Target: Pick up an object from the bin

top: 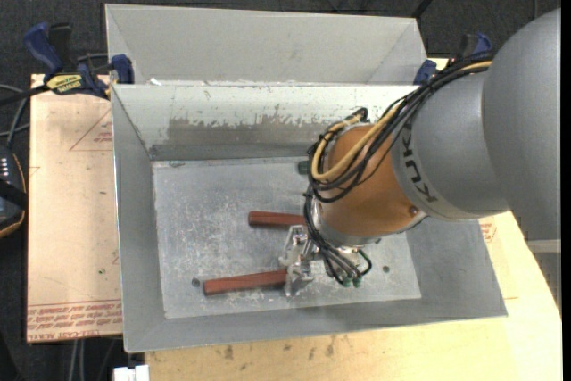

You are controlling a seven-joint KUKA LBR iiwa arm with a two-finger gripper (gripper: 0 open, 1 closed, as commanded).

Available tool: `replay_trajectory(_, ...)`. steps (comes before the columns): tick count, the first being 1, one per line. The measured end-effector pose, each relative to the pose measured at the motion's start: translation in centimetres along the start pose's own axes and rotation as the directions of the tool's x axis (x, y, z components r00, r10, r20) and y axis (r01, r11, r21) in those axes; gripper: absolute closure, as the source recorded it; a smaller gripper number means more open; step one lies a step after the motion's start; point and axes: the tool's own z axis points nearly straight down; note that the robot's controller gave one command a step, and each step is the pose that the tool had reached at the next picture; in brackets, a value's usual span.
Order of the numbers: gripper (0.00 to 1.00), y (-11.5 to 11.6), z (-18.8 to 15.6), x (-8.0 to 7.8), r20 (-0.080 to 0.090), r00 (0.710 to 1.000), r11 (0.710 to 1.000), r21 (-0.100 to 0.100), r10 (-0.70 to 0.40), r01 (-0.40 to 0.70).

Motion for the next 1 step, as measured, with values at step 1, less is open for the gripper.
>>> replay_trajectory(1, 1.00, -0.96, -17.32, -1.43, 0.000, 1.000, 1.000, 0.002, -0.012, 0.012)
